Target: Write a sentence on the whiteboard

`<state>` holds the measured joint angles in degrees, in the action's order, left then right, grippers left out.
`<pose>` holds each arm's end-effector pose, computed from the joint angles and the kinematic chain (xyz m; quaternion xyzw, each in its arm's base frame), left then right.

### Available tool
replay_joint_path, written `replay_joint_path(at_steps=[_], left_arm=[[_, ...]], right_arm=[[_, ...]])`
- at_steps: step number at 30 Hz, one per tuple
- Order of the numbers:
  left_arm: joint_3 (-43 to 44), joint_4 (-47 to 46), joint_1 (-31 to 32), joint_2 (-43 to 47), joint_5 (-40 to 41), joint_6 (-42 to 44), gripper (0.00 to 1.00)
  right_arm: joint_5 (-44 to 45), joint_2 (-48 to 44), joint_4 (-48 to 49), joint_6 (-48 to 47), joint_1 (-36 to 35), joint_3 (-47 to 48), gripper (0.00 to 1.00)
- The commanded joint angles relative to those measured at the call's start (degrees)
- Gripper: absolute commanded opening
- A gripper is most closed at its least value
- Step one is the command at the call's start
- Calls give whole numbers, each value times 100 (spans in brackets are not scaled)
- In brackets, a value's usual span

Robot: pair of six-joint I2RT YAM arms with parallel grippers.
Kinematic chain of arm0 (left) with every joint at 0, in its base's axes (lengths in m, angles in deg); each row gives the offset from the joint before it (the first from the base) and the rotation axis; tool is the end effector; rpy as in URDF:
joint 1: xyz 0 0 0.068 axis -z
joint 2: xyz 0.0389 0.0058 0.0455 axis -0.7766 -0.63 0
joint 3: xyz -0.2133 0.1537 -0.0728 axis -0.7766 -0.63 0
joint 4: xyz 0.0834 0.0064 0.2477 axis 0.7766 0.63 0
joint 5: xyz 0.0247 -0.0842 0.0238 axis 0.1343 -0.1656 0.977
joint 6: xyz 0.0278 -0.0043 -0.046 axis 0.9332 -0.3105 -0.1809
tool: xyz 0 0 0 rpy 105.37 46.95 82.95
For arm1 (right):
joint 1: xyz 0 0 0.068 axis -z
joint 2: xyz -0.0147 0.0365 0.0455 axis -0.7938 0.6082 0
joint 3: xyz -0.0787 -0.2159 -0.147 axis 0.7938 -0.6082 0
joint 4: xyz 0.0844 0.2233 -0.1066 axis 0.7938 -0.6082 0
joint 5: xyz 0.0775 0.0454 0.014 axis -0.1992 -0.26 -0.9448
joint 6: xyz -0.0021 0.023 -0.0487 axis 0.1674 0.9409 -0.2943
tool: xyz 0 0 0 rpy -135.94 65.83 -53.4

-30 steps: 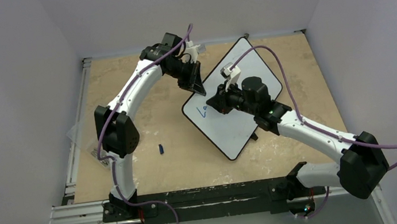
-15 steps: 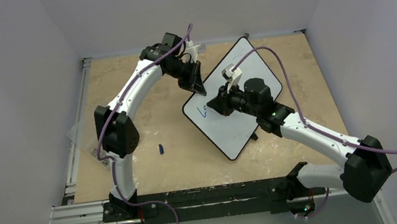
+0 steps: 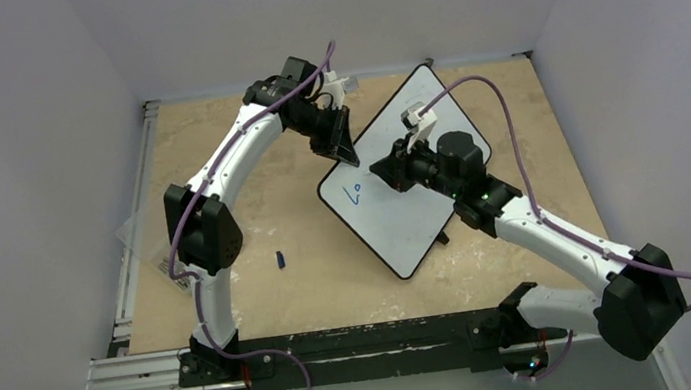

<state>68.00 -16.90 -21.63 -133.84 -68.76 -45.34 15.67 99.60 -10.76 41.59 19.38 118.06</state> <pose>0.3715 -0.2331 0.3150 0.2322 0.8928 -0.3673 0.1192 0.2218 0.1525 0.3039 -0.1744 0.7530 0.3242 0.5455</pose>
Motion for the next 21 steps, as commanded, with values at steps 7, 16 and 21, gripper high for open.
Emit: replay_joint_path(at_steps=[7,16,21], left_arm=[[-152,-75,150,69,1194,395,0],[-154,-126,152,77,1098,376,0],[-161,-125,158,108,1101,376,0]], right_arm=[[-321,14,602,23,42,35,0],[-489,258,732,62,40,138,0],[-516,310,791,95,51,98,0]])
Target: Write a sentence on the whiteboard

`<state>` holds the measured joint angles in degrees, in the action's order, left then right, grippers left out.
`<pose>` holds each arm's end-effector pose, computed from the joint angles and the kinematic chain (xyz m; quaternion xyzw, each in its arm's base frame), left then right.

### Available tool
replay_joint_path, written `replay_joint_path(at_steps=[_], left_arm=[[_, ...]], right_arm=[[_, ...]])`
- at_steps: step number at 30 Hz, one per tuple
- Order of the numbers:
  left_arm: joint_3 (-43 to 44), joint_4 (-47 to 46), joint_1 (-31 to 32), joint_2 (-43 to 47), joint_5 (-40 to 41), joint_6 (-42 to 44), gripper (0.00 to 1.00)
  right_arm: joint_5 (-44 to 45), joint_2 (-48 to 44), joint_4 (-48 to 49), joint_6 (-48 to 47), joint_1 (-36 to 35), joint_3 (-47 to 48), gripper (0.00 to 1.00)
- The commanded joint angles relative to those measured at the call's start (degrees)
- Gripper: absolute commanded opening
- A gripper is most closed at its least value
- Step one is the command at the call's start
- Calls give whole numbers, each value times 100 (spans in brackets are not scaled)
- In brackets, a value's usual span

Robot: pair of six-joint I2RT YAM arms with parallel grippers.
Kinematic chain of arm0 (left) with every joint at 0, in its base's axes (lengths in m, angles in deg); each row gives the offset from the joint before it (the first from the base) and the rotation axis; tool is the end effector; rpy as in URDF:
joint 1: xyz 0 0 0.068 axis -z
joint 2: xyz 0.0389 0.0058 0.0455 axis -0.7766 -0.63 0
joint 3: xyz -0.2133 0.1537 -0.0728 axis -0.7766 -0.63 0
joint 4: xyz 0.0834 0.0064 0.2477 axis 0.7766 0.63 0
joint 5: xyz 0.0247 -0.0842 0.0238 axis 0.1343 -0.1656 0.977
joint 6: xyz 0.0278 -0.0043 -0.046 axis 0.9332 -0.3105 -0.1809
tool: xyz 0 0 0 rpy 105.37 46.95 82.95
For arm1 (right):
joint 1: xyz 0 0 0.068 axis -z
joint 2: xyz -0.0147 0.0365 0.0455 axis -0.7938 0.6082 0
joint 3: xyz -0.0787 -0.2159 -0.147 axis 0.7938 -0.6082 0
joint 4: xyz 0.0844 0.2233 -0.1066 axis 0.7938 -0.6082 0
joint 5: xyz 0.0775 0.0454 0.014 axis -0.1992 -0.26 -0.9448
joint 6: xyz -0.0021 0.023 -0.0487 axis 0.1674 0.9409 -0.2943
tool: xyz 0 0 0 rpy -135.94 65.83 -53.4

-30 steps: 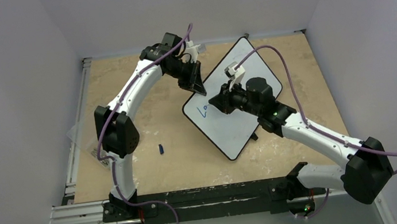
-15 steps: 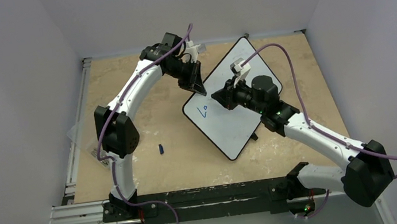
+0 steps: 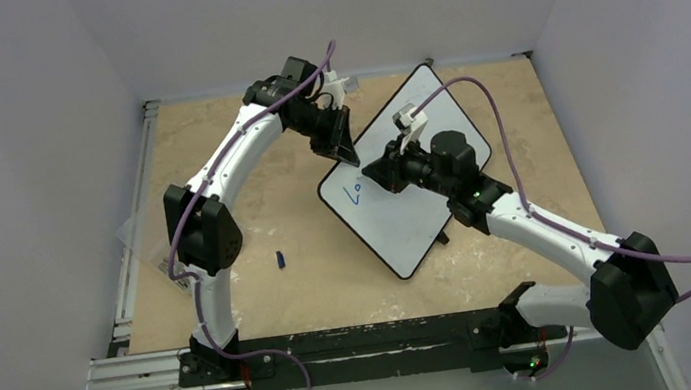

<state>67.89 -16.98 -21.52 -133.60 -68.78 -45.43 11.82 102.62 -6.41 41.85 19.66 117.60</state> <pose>0.3704 -0.2334 0.3163 0.2328 0.8921 -0.3680 0.1201 0.2300 0.1591 0.2958 -0.1913 0.7431 0.3485 0.5383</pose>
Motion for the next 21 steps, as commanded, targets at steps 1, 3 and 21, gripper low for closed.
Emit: replay_joint_path(at_steps=[1,3,21], left_arm=[[-154,-110,147,82,1110,385,0],[-160,-113,137,80,1109,380,0],[-174,-108,142,89,1188,393,0]], right_arm=[[-132,19,367,75,18,141,0],[-131,49,380,88,18,125,0],[3,175,315,-2,15,-252,0]])
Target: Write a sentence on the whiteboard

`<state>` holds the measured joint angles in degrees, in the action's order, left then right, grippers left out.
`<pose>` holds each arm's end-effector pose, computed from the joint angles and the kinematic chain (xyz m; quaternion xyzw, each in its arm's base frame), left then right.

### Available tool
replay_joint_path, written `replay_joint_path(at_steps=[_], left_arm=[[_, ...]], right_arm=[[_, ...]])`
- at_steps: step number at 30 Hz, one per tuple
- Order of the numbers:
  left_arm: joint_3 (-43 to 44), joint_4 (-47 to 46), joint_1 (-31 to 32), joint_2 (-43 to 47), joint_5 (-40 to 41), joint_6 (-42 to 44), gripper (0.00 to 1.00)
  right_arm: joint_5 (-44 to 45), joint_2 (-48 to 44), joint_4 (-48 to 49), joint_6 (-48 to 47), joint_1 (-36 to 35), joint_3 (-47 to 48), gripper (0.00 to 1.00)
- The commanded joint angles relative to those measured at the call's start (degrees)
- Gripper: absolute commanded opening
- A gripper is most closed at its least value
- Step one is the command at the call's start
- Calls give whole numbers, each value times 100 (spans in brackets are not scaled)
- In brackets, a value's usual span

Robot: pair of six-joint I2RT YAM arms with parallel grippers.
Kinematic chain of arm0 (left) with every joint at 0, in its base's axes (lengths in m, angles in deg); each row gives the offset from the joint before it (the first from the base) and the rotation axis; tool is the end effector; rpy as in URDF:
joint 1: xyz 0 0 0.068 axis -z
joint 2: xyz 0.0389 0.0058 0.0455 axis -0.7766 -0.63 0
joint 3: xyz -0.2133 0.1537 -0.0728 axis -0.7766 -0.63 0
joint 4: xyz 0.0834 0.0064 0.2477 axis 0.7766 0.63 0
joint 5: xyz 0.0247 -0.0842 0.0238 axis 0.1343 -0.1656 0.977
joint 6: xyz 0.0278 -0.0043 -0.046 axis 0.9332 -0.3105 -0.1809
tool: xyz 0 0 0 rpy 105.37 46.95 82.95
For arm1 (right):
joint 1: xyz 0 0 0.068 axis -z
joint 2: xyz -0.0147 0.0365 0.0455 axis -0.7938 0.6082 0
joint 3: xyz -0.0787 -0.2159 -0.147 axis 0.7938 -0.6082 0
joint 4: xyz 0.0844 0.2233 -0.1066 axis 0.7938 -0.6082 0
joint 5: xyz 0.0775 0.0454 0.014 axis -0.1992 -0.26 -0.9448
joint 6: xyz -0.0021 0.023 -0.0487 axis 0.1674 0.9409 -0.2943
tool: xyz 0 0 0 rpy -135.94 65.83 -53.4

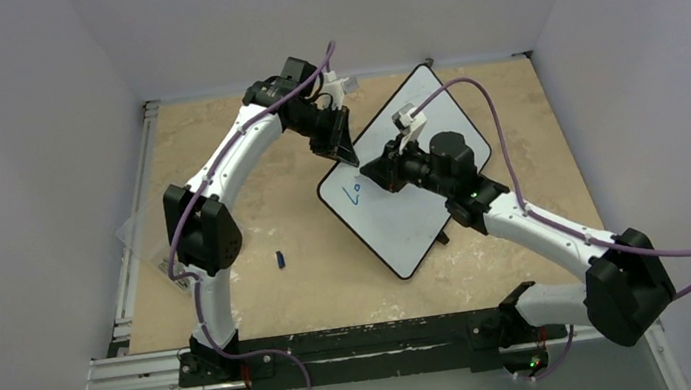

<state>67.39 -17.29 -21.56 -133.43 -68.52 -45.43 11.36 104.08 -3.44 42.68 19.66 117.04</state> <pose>0.3703 -0.2329 0.3151 0.2321 0.8930 -0.3661 0.1210 0.2340 0.1619 0.2912 -0.1885 0.7383 0.3571 0.5402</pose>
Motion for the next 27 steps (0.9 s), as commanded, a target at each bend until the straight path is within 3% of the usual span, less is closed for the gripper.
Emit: replay_joint_path(at_steps=[1,12,27], left_arm=[[-118,-69,148,71,1163,393,0],[-108,-48,152,73,1180,392,0],[-102,-39,148,72,1233,402,0]], right_arm=[[66,13,0,-92,21,-228,0],[281,-228,-56,-82,21,-736,0],[468,-533,-447,-98,19,-736,0]])
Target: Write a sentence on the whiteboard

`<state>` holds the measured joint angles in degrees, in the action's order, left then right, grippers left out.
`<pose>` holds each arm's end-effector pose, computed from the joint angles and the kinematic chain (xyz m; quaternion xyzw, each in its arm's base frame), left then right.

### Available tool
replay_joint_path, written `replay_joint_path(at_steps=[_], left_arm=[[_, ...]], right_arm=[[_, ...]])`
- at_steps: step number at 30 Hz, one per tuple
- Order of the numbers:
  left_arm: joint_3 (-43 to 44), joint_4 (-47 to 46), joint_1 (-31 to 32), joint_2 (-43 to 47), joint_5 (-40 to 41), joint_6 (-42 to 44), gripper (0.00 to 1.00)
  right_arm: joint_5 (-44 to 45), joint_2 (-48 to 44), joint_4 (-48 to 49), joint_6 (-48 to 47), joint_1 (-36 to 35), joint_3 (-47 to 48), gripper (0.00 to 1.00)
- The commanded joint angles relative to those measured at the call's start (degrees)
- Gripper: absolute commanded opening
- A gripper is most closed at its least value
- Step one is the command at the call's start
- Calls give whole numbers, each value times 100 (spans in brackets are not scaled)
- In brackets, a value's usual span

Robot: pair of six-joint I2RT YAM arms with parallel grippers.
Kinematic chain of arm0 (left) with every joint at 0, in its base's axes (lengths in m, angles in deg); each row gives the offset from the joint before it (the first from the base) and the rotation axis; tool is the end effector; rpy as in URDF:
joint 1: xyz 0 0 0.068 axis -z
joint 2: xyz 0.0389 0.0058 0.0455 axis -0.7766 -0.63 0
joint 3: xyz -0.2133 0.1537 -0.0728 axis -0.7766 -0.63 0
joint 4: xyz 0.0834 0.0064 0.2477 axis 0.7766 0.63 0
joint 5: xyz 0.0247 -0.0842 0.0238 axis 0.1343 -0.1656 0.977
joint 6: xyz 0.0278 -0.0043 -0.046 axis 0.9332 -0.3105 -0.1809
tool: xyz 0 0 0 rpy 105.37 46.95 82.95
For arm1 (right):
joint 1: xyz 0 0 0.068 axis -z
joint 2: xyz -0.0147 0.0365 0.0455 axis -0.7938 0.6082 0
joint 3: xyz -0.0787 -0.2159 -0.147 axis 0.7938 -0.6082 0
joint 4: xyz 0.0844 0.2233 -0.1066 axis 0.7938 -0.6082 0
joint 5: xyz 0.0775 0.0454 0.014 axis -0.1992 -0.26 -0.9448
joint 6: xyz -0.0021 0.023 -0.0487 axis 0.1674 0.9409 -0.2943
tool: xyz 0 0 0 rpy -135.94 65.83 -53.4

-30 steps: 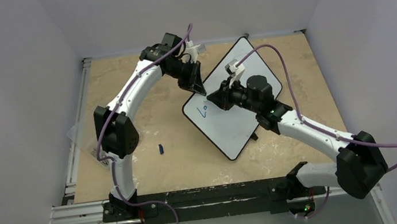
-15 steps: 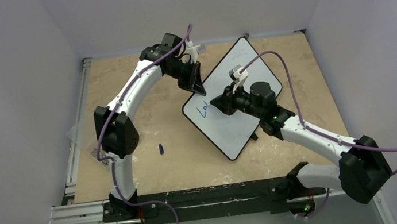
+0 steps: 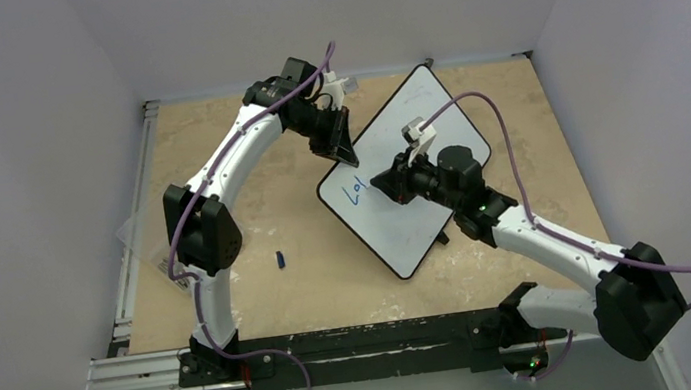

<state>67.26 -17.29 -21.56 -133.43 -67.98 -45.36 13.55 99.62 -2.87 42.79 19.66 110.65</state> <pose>0.3704 -0.2327 0.3143 0.2315 0.8948 -0.3618 0.1220 0.2169 0.1494 0.2727 -0.1759 0.7496 0.3420 0.5387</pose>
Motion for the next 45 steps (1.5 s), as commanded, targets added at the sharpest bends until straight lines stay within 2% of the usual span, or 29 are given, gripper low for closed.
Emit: replay_joint_path(at_steps=[1,12,25,38,45], left_arm=[[-87,-48,151,71,1177,396,0],[-99,-27,151,78,1202,413,0],[-113,-55,149,67,1204,416,0],[-136,-107,154,73,1230,422,0],[-76,-85,148,66,1249,422,0]], right_arm=[[249,-90,-529,-106,20,-83,0],[334,277,-507,-144,36,322,0],[274,756,-721,-324,216,1337,0],[342,-163,-984,-203,218,1154,0],[574,-286,-881,-82,255,806,0]])
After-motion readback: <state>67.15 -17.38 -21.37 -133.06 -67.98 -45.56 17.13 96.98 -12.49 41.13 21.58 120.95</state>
